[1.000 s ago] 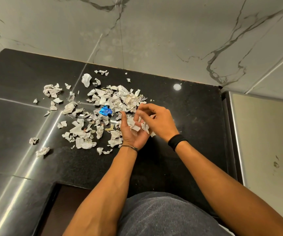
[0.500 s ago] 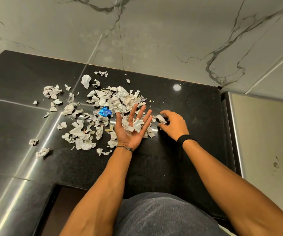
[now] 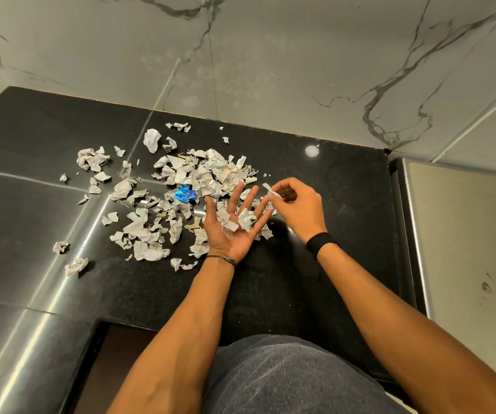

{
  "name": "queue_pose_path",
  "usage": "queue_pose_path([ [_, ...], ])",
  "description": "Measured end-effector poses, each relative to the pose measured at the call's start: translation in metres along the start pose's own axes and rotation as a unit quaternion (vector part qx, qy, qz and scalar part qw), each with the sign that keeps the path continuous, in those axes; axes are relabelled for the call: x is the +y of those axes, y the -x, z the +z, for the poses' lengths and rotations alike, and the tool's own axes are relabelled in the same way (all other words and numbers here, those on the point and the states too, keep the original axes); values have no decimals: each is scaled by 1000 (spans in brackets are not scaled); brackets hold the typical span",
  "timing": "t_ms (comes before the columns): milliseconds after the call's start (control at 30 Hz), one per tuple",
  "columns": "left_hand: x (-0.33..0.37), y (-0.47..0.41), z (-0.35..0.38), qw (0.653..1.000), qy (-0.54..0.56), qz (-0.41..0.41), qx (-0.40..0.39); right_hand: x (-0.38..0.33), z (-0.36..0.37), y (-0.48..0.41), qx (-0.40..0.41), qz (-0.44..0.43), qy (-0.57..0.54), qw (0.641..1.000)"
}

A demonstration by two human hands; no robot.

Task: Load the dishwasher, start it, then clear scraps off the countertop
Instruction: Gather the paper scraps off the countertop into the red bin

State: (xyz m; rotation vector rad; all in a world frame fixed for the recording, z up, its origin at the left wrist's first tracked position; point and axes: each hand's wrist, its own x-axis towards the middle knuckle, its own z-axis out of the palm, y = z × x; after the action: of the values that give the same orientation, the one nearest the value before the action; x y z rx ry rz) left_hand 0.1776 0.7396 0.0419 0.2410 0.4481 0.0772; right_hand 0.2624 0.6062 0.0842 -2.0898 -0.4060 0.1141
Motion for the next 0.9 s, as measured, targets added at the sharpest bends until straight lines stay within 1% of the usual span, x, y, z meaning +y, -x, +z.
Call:
queue_pose_path([
  [100, 0, -1, 2, 999, -43, 17, 13, -23, 7, 4, -54, -16, -23, 998],
  [233, 2, -3, 2, 997, -72, 26, 23, -34, 16, 12, -135, -39, 19, 990],
  [300, 3, -4, -1, 997, -65, 26, 19, -35, 15, 13, -129, -46, 12, 991],
  [400, 6, -4, -7, 1000, -20, -7, -2, -29, 9, 6, -76, -38, -9, 996],
  [467, 9, -3, -9, 1000, 18, -24, -7, -20, 5, -3, -47, -26, 7, 999],
  [533, 13, -1, -12, 998, 46, -31, -18, -9, 4, -10, -46, -13, 32, 998],
  [633, 21, 1, -15, 997, 65, -26, -32, 3, 9, -15, -98, -12, 85, 992],
  [700, 26, 3, -17, 996, 74, -21, -35, 7, 15, -17, -138, -24, 137, 981],
  [767, 31, 5, -19, 997, 74, -13, -30, 9, 23, -17, -180, -32, 195, 963],
  [900, 38, 9, -25, 996, 87, 6, -29, 15, 38, -15, -263, -58, 275, 923],
])
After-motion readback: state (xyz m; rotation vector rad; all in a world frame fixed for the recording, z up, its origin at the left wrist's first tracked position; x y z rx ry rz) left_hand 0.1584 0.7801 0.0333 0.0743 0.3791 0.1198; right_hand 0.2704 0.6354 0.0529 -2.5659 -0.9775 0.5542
